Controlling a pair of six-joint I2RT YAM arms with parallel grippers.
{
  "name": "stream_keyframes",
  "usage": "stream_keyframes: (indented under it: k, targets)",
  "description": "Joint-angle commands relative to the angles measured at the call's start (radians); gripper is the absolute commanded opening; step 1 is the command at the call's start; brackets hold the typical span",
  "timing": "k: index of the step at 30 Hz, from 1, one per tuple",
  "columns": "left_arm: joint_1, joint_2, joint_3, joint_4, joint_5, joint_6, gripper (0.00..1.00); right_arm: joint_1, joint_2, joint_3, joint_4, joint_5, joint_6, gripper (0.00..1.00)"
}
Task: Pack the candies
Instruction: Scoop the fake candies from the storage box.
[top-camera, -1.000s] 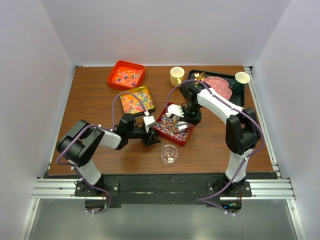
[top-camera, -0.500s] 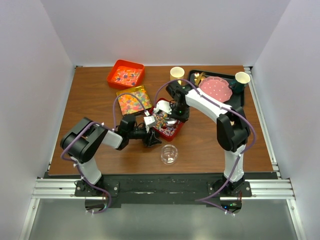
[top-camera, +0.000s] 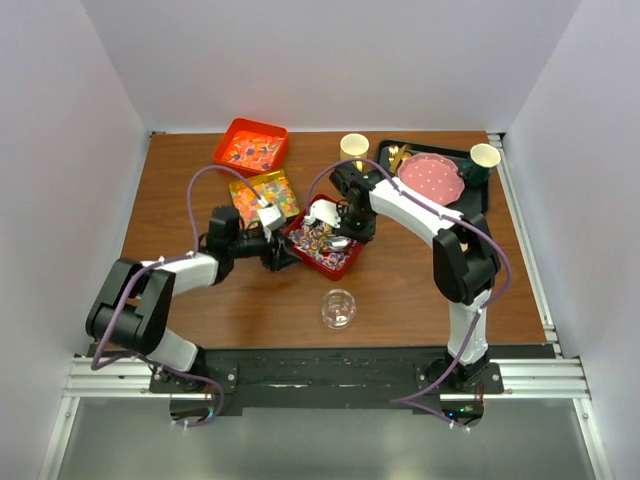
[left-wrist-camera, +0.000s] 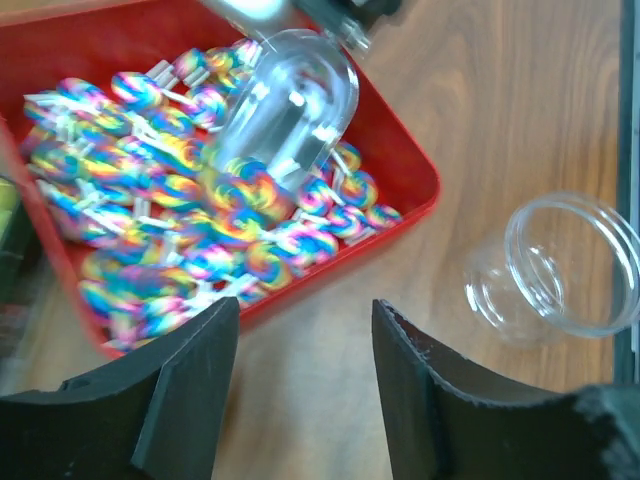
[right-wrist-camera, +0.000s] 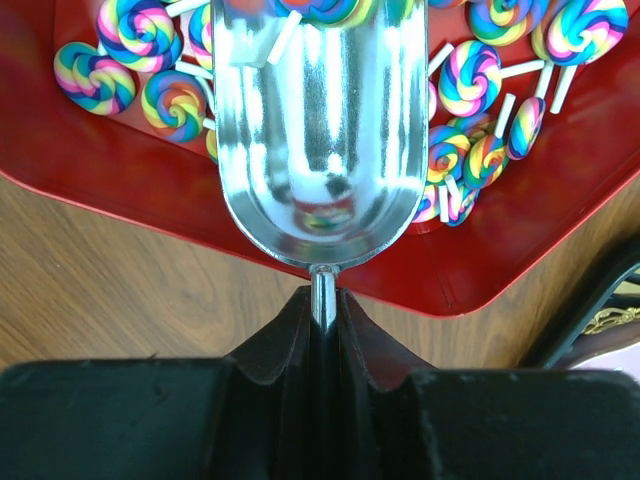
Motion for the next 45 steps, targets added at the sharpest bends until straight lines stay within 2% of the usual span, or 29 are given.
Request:
stream_keyframes:
  k: [1, 2, 3, 7, 9, 10, 11, 13, 19, 21, 23, 25, 27, 31, 36, 45]
  targets:
    - [0.022, 0.006, 0.252, -0.402, 0.055, 0.316, 0.60, 0.003, -0.012, -0.025, 0.025, -0.039, -0.018, 0.00]
    - [0.028, 0.036, 0.295, -0.543, 0.052, 0.374, 0.61, 0.002, -0.011, -0.027, 0.025, -0.043, -0.017, 0.00]
    - [0.038, 0.049, 0.346, -0.584, 0.050, 0.429, 0.61, 0.000, -0.011, -0.027, 0.028, -0.048, -0.015, 0.00]
    - [0.062, 0.136, 0.438, -0.798, 0.040, 0.830, 0.59, -0.005, -0.009, -0.025, 0.038, -0.054, -0.007, 0.00]
    - [0.073, 0.182, 0.513, -0.941, 0.055, 0.935, 0.58, -0.006, -0.009, -0.027, 0.041, -0.059, -0.004, 0.00]
    - [0.082, 0.226, 0.539, -0.999, 0.076, 1.046, 0.57, -0.008, -0.009, -0.027, 0.039, -0.060, -0.003, 0.00]
    - [0.087, 0.244, 0.581, -1.095, 0.083, 1.090, 0.57, -0.011, -0.011, -0.025, 0.038, -0.060, -0.003, 0.00]
    - [0.091, 0.271, 0.599, -1.141, 0.077, 1.167, 0.57, -0.018, -0.017, -0.033, 0.038, -0.065, 0.000, 0.00]
    - [0.091, 0.334, 0.613, -1.104, 0.057, 1.167, 0.58, -0.037, -0.031, -0.045, 0.038, -0.068, 0.005, 0.00]
    - [0.099, 0.343, 0.667, -1.162, 0.085, 1.201, 0.56, -0.041, -0.035, -0.048, 0.033, -0.068, 0.003, 0.00]
    - [0.120, 0.287, 0.670, -1.120, 0.119, 1.138, 0.56, -0.048, -0.040, -0.051, 0.033, -0.066, 0.002, 0.00]
    - [0.128, 0.213, 0.647, -1.080, 0.077, 1.082, 0.58, -0.049, -0.040, -0.050, 0.035, -0.071, 0.005, 0.00]
    - [0.136, 0.195, 0.616, -1.078, 0.035, 1.098, 0.58, -0.049, -0.035, -0.039, 0.039, -0.076, 0.006, 0.00]
    - [0.160, 0.247, 0.629, -1.151, -0.014, 1.175, 0.58, -0.049, -0.020, -0.019, 0.044, -0.077, 0.016, 0.00]
    - [0.159, 0.337, 0.704, -1.155, -0.011, 1.183, 0.58, -0.049, 0.002, 0.022, 0.029, -0.066, 0.020, 0.00]
    - [0.121, 0.402, 0.681, -1.061, 0.053, 1.189, 0.57, -0.025, -0.011, 0.039, -0.004, 0.019, -0.001, 0.00]
